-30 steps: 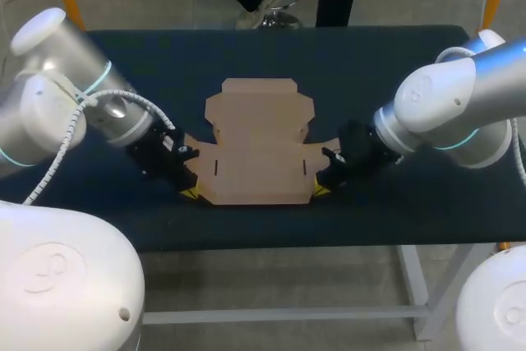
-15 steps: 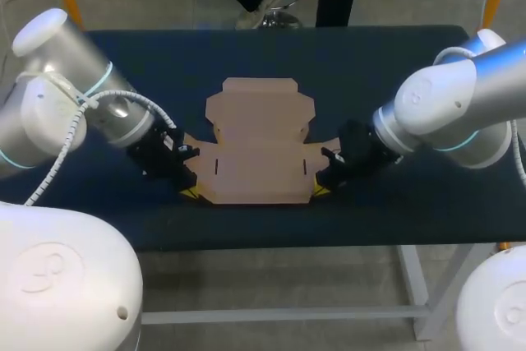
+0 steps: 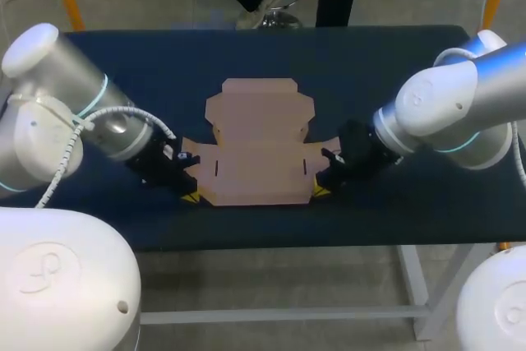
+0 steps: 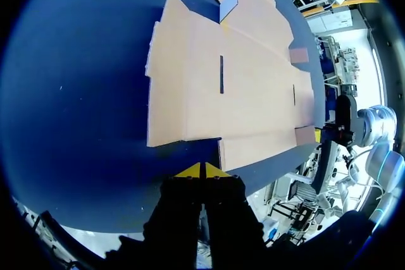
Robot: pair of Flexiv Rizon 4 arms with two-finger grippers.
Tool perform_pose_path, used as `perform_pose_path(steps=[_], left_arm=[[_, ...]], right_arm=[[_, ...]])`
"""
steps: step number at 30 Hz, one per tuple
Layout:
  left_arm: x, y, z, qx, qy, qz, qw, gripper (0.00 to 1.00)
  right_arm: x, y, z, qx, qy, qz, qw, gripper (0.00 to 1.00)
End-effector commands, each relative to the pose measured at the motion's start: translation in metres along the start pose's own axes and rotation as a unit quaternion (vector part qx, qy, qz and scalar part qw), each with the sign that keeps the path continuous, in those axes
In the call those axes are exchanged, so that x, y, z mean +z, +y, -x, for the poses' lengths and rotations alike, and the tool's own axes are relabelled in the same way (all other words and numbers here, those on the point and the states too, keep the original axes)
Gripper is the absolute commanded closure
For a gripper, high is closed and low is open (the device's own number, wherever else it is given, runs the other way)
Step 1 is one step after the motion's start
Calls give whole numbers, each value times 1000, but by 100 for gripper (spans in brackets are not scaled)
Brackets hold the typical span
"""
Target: Assemble the packaging by folding the flat box into shape, placing the metal phone stand inside, and closing the box properly
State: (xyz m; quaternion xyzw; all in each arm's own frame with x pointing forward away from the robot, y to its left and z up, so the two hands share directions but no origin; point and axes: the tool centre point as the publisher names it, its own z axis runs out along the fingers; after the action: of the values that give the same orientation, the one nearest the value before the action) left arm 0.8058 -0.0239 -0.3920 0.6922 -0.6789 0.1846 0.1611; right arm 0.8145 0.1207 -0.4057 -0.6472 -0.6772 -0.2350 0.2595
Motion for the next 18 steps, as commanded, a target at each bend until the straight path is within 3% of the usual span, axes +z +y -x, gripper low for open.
perform_pose_path(steps=[1, 18], left_arm=[[1, -1, -5, 4, -5, 0, 1000, 100], [8, -4, -19, 22, -32, -26, 999, 100]], right_arm=[[-1, 0, -2, -2, -1, -1, 1000, 100], [2, -1, -7, -10, -22, 4, 1000, 100]])
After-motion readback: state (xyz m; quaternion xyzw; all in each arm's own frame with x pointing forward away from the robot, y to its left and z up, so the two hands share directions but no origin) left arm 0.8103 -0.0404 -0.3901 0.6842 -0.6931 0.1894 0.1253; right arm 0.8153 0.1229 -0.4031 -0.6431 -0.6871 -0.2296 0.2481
